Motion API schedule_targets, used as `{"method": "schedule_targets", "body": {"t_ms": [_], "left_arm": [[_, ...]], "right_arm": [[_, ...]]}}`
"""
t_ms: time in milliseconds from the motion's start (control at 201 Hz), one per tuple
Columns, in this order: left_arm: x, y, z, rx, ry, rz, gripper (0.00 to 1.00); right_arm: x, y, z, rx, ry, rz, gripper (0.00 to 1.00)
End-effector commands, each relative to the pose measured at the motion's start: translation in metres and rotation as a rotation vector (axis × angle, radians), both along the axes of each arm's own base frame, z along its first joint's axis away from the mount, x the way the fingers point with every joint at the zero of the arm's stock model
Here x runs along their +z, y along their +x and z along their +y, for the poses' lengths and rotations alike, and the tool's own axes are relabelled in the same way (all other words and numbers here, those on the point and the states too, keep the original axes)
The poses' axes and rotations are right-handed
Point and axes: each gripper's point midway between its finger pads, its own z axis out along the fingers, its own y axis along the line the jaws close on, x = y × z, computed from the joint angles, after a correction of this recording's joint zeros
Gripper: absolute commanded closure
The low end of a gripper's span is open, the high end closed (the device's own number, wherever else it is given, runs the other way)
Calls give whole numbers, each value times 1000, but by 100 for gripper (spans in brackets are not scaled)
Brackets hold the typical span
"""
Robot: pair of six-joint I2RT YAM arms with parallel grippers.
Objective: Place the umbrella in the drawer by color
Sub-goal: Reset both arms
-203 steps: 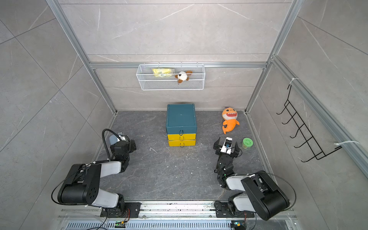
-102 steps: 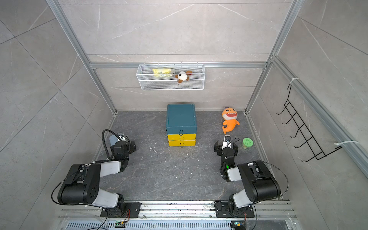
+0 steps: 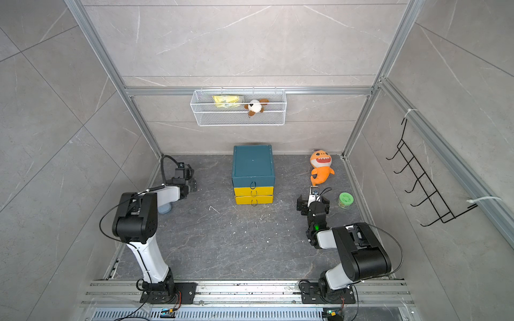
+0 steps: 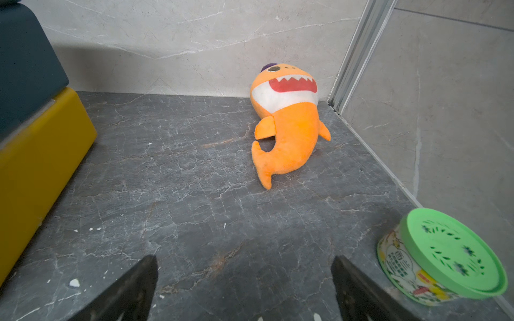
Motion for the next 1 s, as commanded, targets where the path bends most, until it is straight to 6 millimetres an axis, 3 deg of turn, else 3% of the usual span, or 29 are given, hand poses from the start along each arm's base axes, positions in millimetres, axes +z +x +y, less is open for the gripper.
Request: {"method": "schedule_targets", "body": {"t_ms": [0, 80, 219, 289, 333, 423, 493, 652, 732, 786, 836, 886, 931, 995], "left_arm": [[17, -49, -13, -26, 229, -22, 0], [21, -52, -11, -51, 122, -52, 0], [13, -42, 4, 58, 231, 27, 0], [22, -42, 3, 81, 289, -27, 0], [33, -52, -2, 49, 260, -108, 0], [50, -81, -13, -125, 9, -309, 0], [56, -97, 5, -93, -93, -400, 0], [49, -104, 17, -58, -145, -436, 0], [52, -111, 13, -98, -151, -503, 0], [45, -102, 6, -136, -177, -451, 0], [38, -93, 17, -122, -215, -463, 0], [24, -97, 18, -105, -247, -392, 0], [34, -94, 19, -115, -242, -439, 0], [28, -96, 19, -111, -246, -409, 0]], "right_arm": [[-1, 3, 1, 0, 17, 5, 0], [-1, 2, 1, 1, 17, 6, 0], [-1, 2, 1, 2, 15, 6, 0], [-1, 2, 1, 1, 15, 6, 0], [0, 3, 1, 1, 16, 5, 0], [-1, 2, 1, 2, 16, 5, 0], [-1, 2, 1, 1, 16, 5, 0], [0, 2, 1, 0, 15, 5, 0], [-1, 2, 1, 1, 15, 6, 0], [0, 3, 1, 1, 16, 4, 0], [-1, 2, 1, 1, 16, 5, 0], [0, 2, 1, 1, 16, 4, 0], [-1, 2, 1, 0, 16, 5, 0], [0, 2, 1, 1, 15, 3, 0]]}}
